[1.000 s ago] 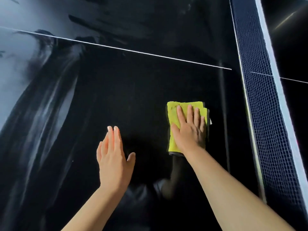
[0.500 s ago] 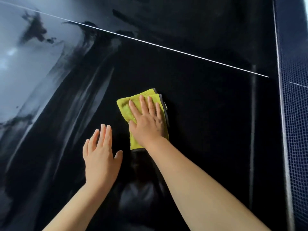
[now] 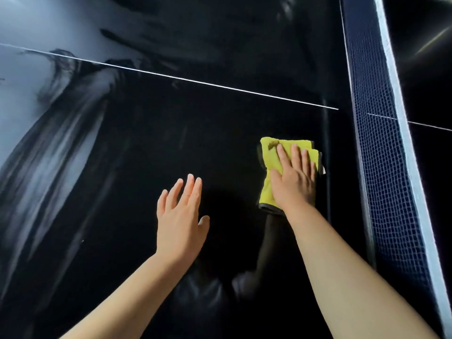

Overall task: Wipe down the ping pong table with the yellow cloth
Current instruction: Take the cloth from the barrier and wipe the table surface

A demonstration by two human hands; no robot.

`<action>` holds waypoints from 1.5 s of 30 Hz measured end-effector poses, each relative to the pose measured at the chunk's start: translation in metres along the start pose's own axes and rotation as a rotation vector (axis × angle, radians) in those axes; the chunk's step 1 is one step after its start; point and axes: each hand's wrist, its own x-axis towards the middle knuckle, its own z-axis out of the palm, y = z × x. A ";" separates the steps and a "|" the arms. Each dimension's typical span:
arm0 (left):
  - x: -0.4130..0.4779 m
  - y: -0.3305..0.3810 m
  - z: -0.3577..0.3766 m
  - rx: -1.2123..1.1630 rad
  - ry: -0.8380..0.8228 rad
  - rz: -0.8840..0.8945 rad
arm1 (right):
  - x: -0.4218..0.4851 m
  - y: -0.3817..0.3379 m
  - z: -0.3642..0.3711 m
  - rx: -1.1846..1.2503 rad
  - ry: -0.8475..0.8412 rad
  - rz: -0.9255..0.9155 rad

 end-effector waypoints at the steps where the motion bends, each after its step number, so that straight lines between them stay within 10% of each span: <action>1: 0.003 0.009 0.004 -0.010 -0.003 0.016 | 0.004 0.019 -0.004 0.005 0.008 0.038; 14: 0.038 -0.005 0.008 -0.074 0.026 0.084 | 0.029 0.046 -0.013 0.024 0.013 0.355; 30: 0.088 -0.140 -0.071 0.016 0.059 -0.114 | 0.026 -0.263 0.035 -0.046 -0.096 -0.404; 45: 0.146 -0.010 -0.027 0.000 0.018 0.132 | 0.110 -0.015 -0.020 0.047 0.069 0.137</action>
